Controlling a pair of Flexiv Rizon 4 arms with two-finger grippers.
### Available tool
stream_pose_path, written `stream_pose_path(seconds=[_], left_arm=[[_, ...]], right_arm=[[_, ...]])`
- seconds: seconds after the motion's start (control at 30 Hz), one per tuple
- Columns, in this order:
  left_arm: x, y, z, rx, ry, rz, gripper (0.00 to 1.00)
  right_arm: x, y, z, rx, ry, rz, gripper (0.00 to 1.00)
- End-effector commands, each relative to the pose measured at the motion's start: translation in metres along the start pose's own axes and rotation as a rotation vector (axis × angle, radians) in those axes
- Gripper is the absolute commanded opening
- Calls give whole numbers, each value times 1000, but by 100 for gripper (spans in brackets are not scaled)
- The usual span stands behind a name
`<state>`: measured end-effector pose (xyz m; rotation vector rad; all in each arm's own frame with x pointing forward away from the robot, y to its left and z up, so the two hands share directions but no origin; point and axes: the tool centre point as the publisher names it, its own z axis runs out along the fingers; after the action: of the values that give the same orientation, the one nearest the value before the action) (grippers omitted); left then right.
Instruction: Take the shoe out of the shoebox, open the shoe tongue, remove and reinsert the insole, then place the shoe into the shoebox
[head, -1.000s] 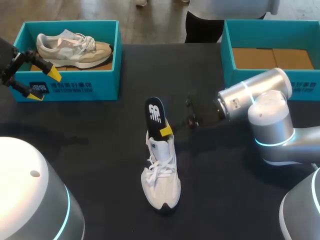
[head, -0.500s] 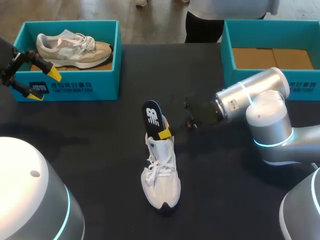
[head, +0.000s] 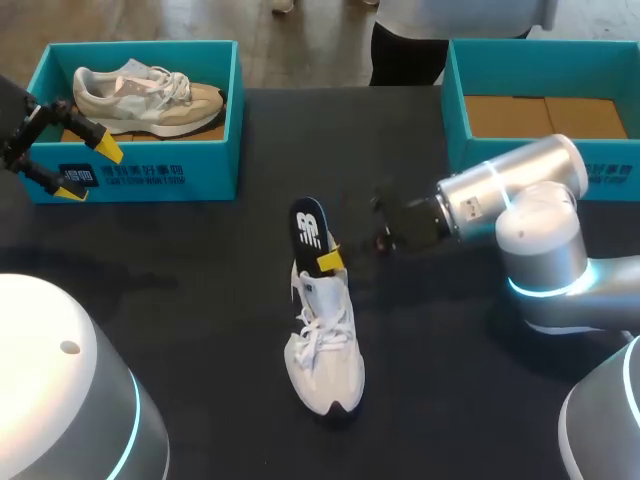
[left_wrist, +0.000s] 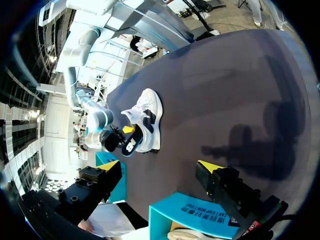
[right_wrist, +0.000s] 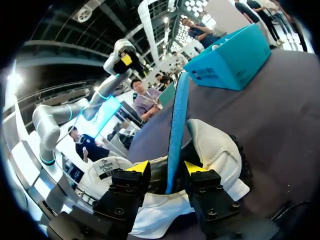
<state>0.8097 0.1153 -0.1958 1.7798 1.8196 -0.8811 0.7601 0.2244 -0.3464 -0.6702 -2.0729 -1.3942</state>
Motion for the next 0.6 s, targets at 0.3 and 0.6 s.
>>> stream_pose_path(seconds=[0.3,0.6], left_arm=[[0,0,0,0,1,1,100],[0,0,0,0,1,1,100]], right_arm=[[3,15,2,-39,-44,-49,37],[7,24,-3,-63,-67,-79,33]])
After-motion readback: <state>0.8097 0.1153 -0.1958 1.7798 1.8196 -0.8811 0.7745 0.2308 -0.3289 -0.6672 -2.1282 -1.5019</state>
